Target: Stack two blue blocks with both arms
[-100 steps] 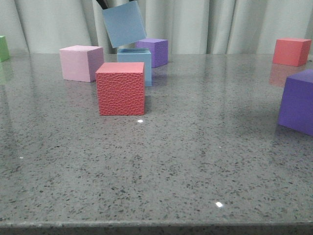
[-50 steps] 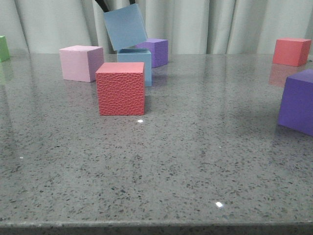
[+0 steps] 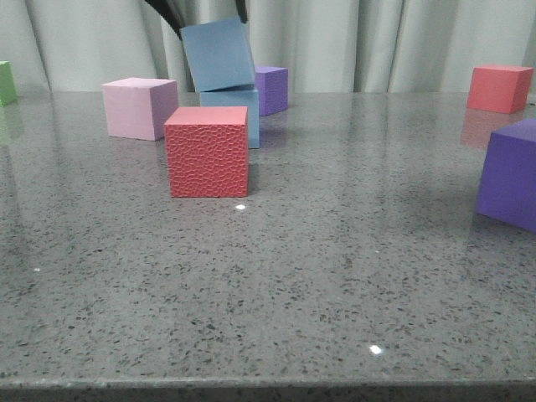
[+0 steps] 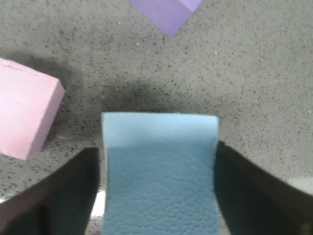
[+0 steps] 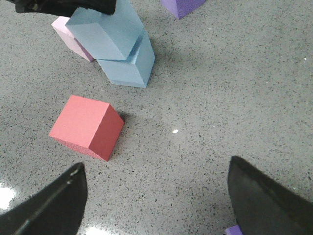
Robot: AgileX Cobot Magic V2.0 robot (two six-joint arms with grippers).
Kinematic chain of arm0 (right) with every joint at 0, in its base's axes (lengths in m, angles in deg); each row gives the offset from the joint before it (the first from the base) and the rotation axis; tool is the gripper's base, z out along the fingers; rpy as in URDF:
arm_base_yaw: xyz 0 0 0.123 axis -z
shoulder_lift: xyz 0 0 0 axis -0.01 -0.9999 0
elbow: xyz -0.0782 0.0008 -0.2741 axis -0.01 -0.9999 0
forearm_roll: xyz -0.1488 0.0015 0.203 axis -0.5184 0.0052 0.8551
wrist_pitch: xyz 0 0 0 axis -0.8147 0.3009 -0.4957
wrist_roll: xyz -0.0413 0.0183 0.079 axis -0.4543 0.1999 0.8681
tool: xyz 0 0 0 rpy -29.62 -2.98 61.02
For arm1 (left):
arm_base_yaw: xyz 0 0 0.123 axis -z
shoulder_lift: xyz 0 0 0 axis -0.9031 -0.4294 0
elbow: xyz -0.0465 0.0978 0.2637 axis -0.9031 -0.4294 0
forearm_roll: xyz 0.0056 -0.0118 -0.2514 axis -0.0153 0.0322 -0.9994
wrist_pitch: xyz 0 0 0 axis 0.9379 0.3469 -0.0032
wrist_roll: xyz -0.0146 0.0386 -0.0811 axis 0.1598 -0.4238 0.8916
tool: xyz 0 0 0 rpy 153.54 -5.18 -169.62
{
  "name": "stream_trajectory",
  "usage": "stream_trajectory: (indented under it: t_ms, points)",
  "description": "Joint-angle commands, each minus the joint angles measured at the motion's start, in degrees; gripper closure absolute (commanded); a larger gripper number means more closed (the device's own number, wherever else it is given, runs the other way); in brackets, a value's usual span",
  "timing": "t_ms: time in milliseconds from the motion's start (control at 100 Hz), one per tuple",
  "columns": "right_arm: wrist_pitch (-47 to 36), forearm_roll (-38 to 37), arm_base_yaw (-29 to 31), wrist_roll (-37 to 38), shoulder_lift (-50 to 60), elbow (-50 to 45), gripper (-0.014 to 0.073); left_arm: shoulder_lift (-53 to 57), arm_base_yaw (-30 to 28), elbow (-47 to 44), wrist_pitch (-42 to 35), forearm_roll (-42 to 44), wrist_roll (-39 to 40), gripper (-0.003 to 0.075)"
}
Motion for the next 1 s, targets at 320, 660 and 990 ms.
stream_trajectory:
  t_ms: [320,660,990]
  points:
    - [-3.33,-0.03,-0.08,-0.71,1.42,1.42,0.0006,3.07,0.47,4.34,-0.1,-0.61,-0.17,0.0174]
    - [-3.58,-0.11,-0.02,-0.71,1.42,1.42,0.0006,3.99,0.7,10.47,0.18,-0.46,-2.97,0.0174]
    - [-4.08,-1.3,-0.02,-0.71,2.22,1.4,0.0006,9.42,2.78,10.36,0.18,8.65,-8.68,0.0176]
